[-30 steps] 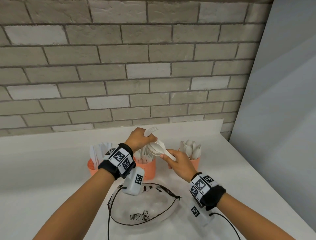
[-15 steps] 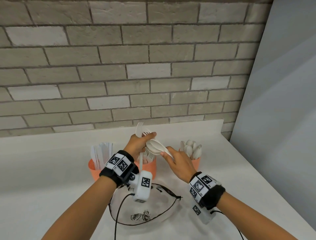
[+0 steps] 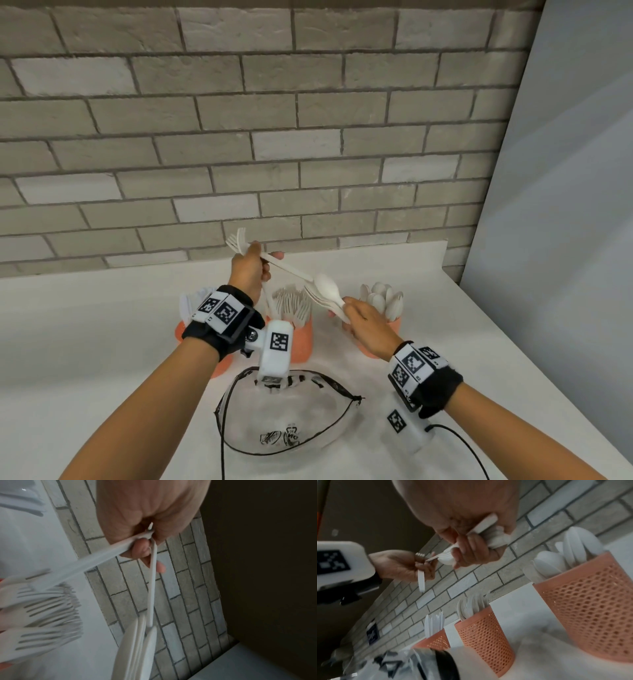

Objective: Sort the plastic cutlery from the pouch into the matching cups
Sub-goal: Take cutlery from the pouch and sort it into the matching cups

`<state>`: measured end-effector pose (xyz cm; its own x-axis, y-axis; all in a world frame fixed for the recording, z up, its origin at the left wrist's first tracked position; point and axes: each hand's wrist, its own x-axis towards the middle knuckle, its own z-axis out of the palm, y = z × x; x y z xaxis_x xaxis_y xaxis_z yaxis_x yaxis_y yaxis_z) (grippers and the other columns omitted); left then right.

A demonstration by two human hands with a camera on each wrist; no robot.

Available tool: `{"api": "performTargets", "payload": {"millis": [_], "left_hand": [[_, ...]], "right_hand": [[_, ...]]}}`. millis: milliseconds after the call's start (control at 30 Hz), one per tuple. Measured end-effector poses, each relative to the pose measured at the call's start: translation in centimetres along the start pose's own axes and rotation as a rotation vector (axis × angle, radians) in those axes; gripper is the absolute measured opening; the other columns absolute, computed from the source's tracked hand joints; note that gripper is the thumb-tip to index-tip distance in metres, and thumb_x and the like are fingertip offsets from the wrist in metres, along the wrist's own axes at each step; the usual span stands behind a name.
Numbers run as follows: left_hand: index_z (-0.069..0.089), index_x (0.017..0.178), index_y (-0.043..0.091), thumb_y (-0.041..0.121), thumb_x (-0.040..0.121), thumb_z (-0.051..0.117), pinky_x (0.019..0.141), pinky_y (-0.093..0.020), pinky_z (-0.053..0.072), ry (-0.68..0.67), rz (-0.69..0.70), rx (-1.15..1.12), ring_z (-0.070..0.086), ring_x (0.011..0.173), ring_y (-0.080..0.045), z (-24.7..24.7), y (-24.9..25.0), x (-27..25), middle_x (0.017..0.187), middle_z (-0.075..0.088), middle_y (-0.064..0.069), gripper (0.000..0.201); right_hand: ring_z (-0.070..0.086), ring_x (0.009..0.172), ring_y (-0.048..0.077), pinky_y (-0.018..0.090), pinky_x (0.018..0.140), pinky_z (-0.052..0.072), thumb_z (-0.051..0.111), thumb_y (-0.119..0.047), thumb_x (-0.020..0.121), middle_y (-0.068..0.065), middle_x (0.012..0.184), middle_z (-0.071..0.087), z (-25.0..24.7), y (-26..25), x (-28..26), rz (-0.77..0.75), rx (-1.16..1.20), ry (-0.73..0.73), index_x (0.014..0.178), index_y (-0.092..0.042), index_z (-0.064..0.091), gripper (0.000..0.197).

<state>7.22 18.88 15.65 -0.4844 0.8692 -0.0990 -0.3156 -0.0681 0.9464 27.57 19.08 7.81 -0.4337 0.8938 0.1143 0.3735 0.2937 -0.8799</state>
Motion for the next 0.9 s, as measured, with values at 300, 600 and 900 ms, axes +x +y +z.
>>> {"api": "performTargets", "payload": {"millis": [300, 600, 900], "left_hand": [[0.038, 0.108, 0.014, 0.009, 0.097, 0.033, 0.060, -0.029, 0.042, 0.124, -0.023, 0.011, 0.037, 0.056, -0.016, -0.6, -0.9, 0.8, 0.065, 0.036, -0.004, 0.013], [0.051, 0.072, 0.015, 0.018, 0.090, 0.056, 0.040, -0.020, 0.033, 0.297, 0.024, -0.147, 0.033, 0.046, -0.012, -1.0, -1.7, 1.2, 0.060, 0.035, 0.000, 0.019], [0.041, 0.059, 0.014, 0.044, 0.088, 0.056, 0.038, -0.018, 0.029, 0.514, 0.115, -0.222, 0.032, 0.033, -0.008, -0.2, -3.5, 0.7, 0.045, 0.038, 0.004, 0.044]], "right_hand": [[0.037, 0.040, 0.008, 0.017, 0.039, 0.029, 0.031, -0.017, 0.089, -0.002, 0.047, 0.042, -2.7, 0.1, 1.6, 0.220, 0.642, 0.224, 0.073, -0.009, 0.053, 0.029], [0.034, 0.031, 0.005, 0.018, 0.042, 0.035, 0.062, -0.027, 0.088, -0.011, 0.030, 0.033, -5.5, 1.1, 3.1, 0.108, 0.533, 0.613, 0.052, -0.013, 0.036, 0.046], [0.057, 0.048, 0.014, 0.010, 0.047, 0.045, 0.053, -0.028, 0.094, 0.002, 0.043, 0.052, -4.9, 4.0, 5.2, 0.054, 0.507, 0.763, 0.052, -0.008, 0.046, 0.047]]}}
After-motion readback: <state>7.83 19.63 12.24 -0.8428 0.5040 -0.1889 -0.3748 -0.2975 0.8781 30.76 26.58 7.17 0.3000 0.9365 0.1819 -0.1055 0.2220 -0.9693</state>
